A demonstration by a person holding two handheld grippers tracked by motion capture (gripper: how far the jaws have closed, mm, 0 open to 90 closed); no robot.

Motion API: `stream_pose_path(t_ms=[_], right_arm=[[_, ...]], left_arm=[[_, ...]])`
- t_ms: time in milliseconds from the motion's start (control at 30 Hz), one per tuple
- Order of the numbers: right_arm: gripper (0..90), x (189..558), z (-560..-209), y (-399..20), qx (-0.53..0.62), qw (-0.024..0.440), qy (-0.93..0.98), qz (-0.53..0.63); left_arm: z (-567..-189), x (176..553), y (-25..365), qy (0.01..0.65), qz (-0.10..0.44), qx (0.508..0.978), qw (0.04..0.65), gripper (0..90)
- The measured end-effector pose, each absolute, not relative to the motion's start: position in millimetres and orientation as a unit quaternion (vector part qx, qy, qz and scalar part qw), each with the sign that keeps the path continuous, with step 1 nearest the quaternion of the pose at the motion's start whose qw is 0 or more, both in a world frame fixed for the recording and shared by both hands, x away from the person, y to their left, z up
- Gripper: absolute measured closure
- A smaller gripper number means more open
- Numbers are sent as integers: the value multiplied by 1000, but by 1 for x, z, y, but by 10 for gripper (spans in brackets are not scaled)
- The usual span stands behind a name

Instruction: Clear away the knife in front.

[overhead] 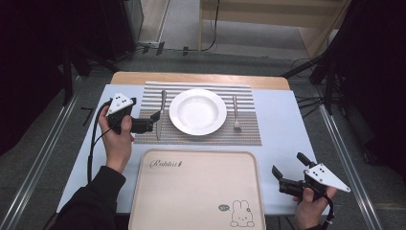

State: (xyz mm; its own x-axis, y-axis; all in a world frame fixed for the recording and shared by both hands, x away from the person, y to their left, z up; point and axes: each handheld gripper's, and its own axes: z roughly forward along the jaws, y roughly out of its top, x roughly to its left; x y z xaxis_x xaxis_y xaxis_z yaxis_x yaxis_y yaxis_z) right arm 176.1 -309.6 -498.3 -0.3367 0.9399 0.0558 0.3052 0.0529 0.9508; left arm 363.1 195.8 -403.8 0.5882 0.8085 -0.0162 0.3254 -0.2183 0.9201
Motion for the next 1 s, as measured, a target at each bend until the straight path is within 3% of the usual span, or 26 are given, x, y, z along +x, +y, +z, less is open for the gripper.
stream_pose_path(t_ms=[1000], right_arm=[[0, 179, -500, -305, 476, 317, 660, 487]], left_arm=[[-420, 419, 183, 417, 227, 760, 444, 0]])
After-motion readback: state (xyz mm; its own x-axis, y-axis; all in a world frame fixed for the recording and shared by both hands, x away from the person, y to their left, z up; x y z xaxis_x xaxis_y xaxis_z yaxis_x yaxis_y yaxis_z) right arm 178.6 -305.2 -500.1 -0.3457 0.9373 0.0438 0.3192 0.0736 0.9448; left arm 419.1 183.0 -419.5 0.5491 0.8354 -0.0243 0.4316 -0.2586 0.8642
